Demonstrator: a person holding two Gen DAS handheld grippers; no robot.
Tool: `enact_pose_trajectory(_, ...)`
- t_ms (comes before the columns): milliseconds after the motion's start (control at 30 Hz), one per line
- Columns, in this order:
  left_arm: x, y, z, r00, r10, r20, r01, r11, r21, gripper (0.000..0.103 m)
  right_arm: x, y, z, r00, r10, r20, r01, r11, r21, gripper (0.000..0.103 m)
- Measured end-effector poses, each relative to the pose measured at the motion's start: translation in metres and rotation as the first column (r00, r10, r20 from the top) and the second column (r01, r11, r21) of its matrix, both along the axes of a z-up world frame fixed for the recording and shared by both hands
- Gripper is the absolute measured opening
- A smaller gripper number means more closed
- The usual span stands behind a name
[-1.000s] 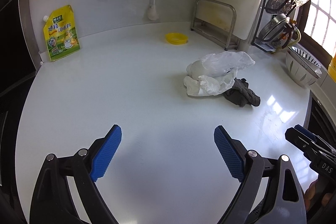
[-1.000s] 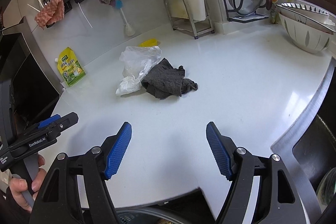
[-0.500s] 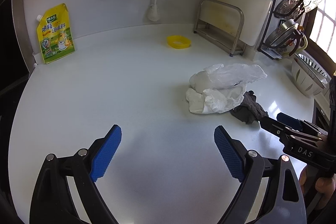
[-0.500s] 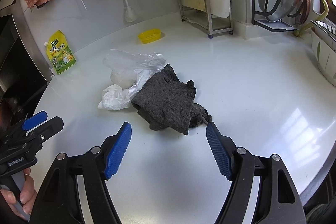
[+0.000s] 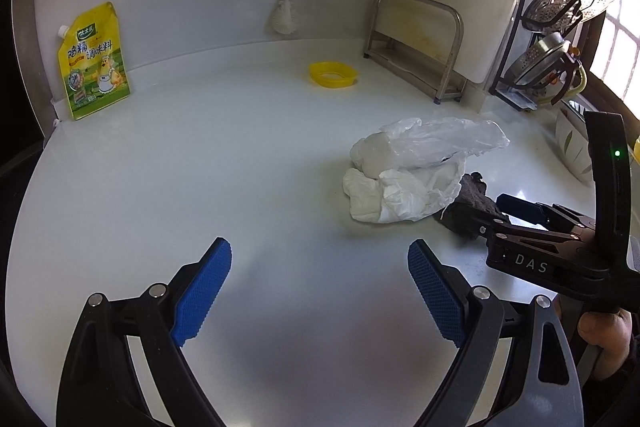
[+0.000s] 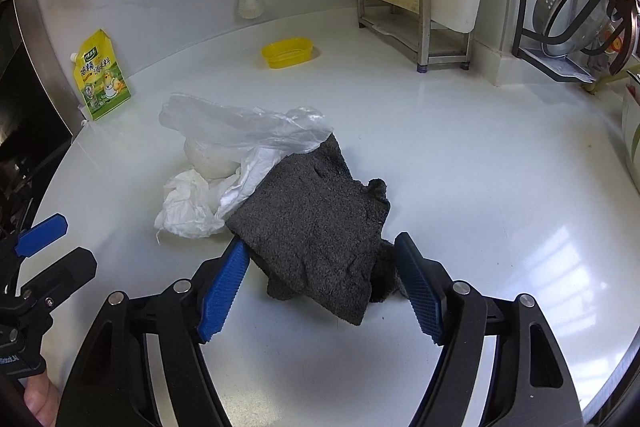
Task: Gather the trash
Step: 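Grasp the dark grey cloth with the right tool while the left tool grasps the white tissue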
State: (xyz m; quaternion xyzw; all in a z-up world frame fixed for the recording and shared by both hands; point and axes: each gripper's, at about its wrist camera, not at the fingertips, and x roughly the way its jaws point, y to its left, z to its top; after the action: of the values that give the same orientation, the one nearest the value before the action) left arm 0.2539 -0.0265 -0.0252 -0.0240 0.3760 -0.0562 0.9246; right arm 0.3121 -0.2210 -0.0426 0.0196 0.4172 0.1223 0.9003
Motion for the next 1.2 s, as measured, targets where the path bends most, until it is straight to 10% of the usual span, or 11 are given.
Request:
enact_pose_trajectory(167, 0.004, -0.012, -0.002, 1.000, -0.013, -0.009, 0.013, 1.000, 0.004, 0.088, -0.001, 0.000, -0.001, 1.000, 0.029, 0.006, -0.029, 0.999, 0.016, 0.040)
enact_pose_trajectory(433, 0.011, -0.032, -0.003, 0.999, -0.026, -0.020, 0.026, 1.000, -0.005, 0.088, -0.018, -0.031, 0.004, 0.998, -0.055, 0.030, 0.051, 0.992, 0.114, 0.020)
enact_pose_trajectory(1000, 0.044, -0.058, -0.018, 0.996, 0.036, -0.077, -0.036, 0.999, 0.004, 0.088, -0.046, -0.099, 0.010, 0.975, -0.220, 0.029, 0.204, 0.942, 0.268, 0.018)
enact_pose_trajectory(1200, 0.057, -0.058, -0.029, 0.991, 0.058, -0.120, -0.057, 0.998, 0.008, 0.061, -0.047, -0.098, 0.014, 0.977, -0.212, 0.036, 0.194, 0.938, 0.286, 0.018)
